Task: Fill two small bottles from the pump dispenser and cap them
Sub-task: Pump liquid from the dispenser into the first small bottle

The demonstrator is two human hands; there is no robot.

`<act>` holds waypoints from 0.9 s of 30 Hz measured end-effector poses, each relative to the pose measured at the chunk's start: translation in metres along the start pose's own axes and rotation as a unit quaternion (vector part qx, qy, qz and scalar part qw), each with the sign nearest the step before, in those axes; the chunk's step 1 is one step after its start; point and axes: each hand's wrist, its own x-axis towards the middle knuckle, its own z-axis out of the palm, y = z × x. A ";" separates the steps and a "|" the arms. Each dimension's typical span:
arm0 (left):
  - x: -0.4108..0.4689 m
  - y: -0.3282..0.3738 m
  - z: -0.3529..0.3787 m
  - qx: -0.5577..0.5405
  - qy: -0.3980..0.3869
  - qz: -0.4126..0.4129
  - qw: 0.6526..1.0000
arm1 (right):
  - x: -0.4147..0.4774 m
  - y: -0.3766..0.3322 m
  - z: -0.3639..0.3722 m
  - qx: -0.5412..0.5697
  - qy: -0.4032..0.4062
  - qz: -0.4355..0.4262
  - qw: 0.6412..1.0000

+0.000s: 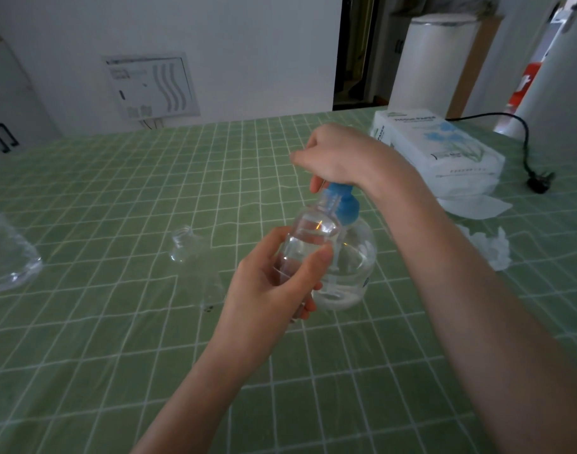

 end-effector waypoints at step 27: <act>0.000 -0.002 -0.001 0.004 0.001 -0.005 1.000 | 0.000 0.000 0.004 -0.021 -0.034 0.003 0.999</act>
